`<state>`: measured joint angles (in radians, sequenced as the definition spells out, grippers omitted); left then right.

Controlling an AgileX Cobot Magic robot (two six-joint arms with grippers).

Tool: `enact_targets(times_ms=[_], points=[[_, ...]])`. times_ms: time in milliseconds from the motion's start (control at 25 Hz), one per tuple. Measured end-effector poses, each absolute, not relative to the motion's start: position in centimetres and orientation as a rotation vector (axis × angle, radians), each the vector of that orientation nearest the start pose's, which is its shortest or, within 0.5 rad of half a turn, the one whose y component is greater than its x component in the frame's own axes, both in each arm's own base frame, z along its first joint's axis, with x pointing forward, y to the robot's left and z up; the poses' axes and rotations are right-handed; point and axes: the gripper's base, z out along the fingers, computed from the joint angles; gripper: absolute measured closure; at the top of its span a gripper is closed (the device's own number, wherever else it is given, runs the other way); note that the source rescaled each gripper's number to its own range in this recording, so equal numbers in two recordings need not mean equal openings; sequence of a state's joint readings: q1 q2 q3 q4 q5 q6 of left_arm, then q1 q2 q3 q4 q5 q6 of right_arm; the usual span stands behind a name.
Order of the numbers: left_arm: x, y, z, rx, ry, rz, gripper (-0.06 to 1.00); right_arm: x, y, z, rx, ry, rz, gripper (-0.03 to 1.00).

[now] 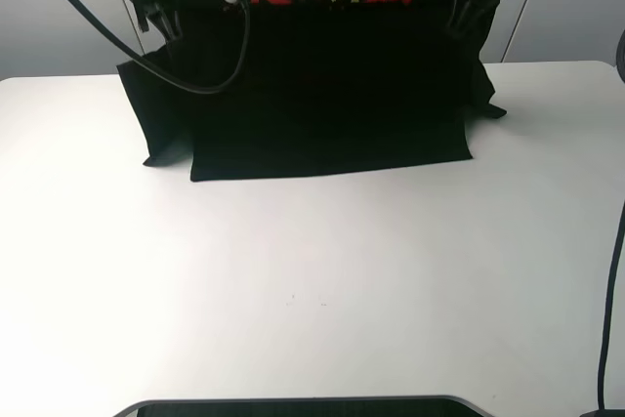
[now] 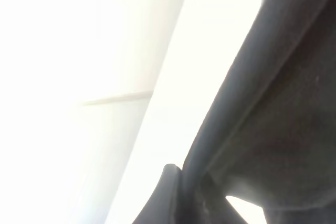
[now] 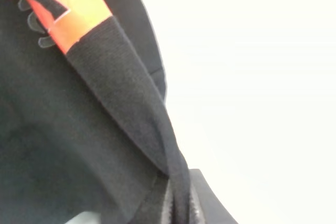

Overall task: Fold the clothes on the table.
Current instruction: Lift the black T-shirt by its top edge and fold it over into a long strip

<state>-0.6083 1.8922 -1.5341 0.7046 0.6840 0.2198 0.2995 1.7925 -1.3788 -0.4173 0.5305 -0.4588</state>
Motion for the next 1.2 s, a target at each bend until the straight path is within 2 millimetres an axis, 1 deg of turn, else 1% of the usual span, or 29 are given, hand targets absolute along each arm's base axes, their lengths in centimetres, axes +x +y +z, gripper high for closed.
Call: enact_targets(times_ms=[120,200,280,360,440,520,640,760,840,960,1120,1200], points=[[38.1,-21.8,29.6,1.348,1.859,0.634,0.94,40.4,10.3,29.7,-1.147,2.015,-0.537,0.96],[38.5,-21.8,30.9,1.309,1.821,0.654,0.94,40.8,10.4,31.7,-1.112,1.964,-0.553,0.96],[38.7,-21.9,32.2,1.267,1.785,0.667,0.94,40.9,10.4,32.8,-1.136,1.921,-0.590,0.96],[38.9,-22.0,32.8,1.252,1.756,0.673,0.94,40.8,10.3,32.9,-1.192,1.907,-0.624,0.96],[38.9,-22.0,32.9,1.247,1.753,0.667,0.94,40.7,10.1,32.6,-1.265,1.918,-0.654,0.97],[38.8,-22.0,32.5,1.273,1.762,0.660,0.94,40.5,10.2,32.0,-1.339,1.922,-0.656,0.97],[38.2,-21.9,30.5,1.394,1.815,0.646,0.94,39.7,10.2,29.8,-1.507,1.945,-0.627,0.97],[37.2,-21.7,28.1,1.530,1.893,0.631,0.94,38.3,10.3,27.0,-1.674,1.999,-0.525,0.97],[36.3,-21.6,27.3,1.611,1.935,0.616,0.94,37.5,10.4,26.0,-1.762,2.028,-0.447,0.97],[34.7,-21.9,27.8,1.701,1.963,0.577,0.94,36.4,10.7,25.4,-1.909,2.020,-0.330,0.97],[33.2,-21.8,29.4,1.732,1.957,0.548,0.94,34.6,11.0,25.7,-2.057,2.012,-0.155,0.97],[32.6,-21.5,29.7,1.774,1.989,0.534,0.94,33.9,11.1,25.8,-2.109,2.008,-0.068,0.97]])
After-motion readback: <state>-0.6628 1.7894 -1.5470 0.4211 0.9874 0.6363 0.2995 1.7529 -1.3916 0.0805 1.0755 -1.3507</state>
